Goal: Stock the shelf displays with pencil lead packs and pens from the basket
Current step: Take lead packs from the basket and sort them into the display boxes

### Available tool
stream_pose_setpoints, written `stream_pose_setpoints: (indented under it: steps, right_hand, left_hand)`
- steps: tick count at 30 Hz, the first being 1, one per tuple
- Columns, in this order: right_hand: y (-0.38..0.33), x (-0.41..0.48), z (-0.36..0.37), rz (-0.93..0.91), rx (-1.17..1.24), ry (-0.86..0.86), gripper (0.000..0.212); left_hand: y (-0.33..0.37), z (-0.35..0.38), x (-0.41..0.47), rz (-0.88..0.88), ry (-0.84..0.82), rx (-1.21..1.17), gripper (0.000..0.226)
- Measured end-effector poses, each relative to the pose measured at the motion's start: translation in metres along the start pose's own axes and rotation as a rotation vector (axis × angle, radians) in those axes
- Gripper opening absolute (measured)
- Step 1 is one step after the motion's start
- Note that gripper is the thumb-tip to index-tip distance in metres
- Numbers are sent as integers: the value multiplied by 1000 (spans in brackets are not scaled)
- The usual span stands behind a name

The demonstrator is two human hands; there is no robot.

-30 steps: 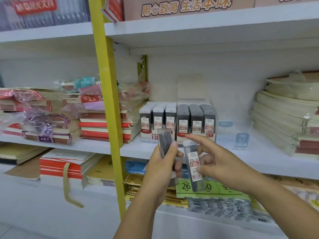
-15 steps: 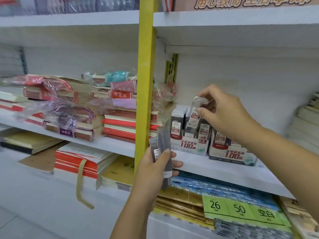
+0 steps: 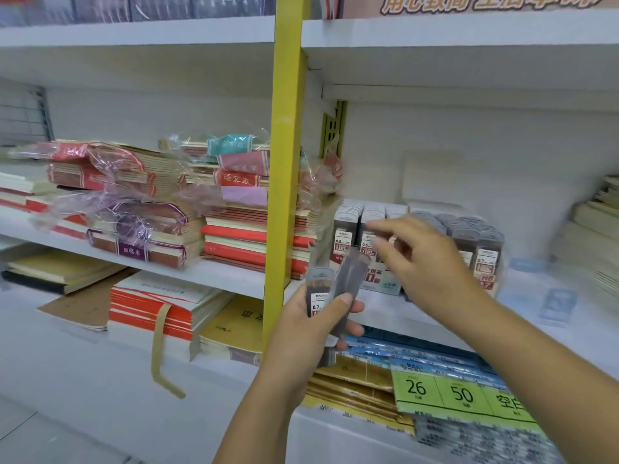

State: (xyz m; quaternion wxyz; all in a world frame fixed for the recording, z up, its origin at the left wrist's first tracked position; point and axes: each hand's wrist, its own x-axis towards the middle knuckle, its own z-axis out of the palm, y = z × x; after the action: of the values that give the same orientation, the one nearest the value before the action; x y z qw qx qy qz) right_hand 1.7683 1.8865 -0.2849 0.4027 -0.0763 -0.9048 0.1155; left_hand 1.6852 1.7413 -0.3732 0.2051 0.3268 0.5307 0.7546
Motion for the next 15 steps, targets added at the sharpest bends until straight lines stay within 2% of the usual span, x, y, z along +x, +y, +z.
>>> stream_pose_setpoints:
  steps: [3,5,7,9,11,15]
  right_hand:
    - [-9,-35,5,213,490,-163,25]
    - [-6,-50,8,288,664,-126,16]
    - [-1,-59,6,340,753,-70,7]
    - [8,-66,2,374,799,-75,8]
    - [21,-72,-7,403,825,-59,21]
    - [36,-81,-22,426,838,-56,46]
  left_hand:
    - [0,7,-6,7,-45,39,15]
    - [-1,11,-11,-4,-62,123,13]
    - [-2,15,-16,-31,-78,187,17]
    - [-5,16,-20,-86,-74,199,29]
    - [-7,16,-20,-142,-33,130,31]
    - [-8,20,-18,-167,75,-58,16]
